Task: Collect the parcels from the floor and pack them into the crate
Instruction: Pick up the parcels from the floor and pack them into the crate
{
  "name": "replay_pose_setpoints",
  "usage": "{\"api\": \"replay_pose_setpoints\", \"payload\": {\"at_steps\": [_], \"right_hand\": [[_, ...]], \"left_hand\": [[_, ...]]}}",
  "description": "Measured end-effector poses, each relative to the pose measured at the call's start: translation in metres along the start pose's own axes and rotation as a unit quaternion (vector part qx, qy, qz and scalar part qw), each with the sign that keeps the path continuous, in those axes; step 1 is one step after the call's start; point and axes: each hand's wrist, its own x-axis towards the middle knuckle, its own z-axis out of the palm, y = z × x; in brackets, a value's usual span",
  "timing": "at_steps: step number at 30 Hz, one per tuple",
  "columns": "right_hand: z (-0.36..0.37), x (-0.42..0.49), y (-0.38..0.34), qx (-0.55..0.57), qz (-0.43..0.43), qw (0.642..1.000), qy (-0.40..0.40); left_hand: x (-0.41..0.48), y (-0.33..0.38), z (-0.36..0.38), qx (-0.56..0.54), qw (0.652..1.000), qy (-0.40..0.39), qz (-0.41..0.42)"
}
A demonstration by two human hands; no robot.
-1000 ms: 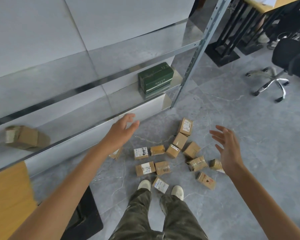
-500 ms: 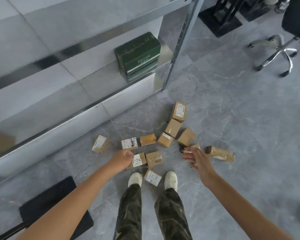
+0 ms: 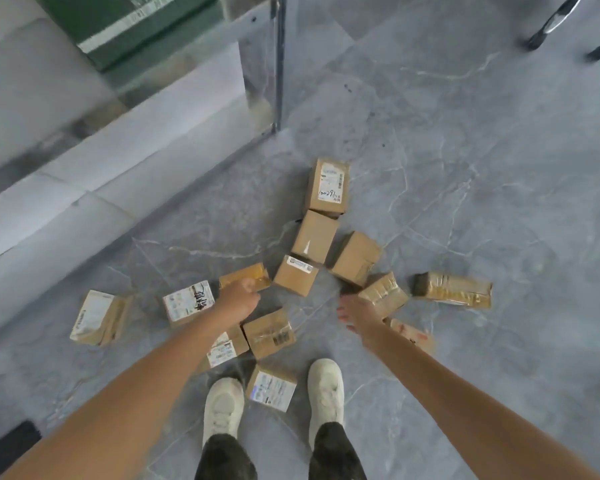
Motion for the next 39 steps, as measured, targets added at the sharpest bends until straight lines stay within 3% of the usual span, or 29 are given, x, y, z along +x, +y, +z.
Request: {"api": "replay_pose_setpoints", "payload": {"at_steps": [6, 11, 14, 22, 26, 29, 34, 39], "right_hand": [[0.049, 0.145, 0.017, -0.066, -0.013, 0.997, -0.046], [0.084, 0.19, 0.033, 0.014, -0.016, 0.992, -0.124], [0.085, 0.187, 0.045, 0.04, -0.018, 0.992, -0.12], [0.035, 0.091, 0.063, 0.161, 0.033, 0.985, -0.055], [0.011, 0.036, 0.038, 0.208, -0.034, 0.977, 0.025], [-0.001, -0.011, 0.006, 0.177, -0.121, 0.975, 0.057], [-0.013, -0.116, -0.035, 0.175, -0.26, 0.949, 0.038], [-0.029, -0.247, -0.052, 0.24, -0.313, 0.919, -0.019]], "left_hand": [[0.146, -0.005, 0.077, 0.076, 0.995, -0.031, 0.053], [0.206, -0.008, 0.127, 0.053, 0.997, -0.044, -0.044], [0.203, -0.011, 0.138, 0.005, 0.998, -0.021, -0.057], [0.092, 0.021, 0.115, -0.182, 0.981, -0.049, -0.05], [0.029, 0.045, 0.079, -0.283, 0.958, 0.009, -0.044], [-0.018, 0.055, 0.042, -0.341, 0.938, 0.053, -0.025], [-0.112, 0.071, -0.029, -0.38, 0.916, 0.062, 0.117], [-0.231, 0.086, -0.096, -0.348, 0.906, -0.008, 0.241]]}}
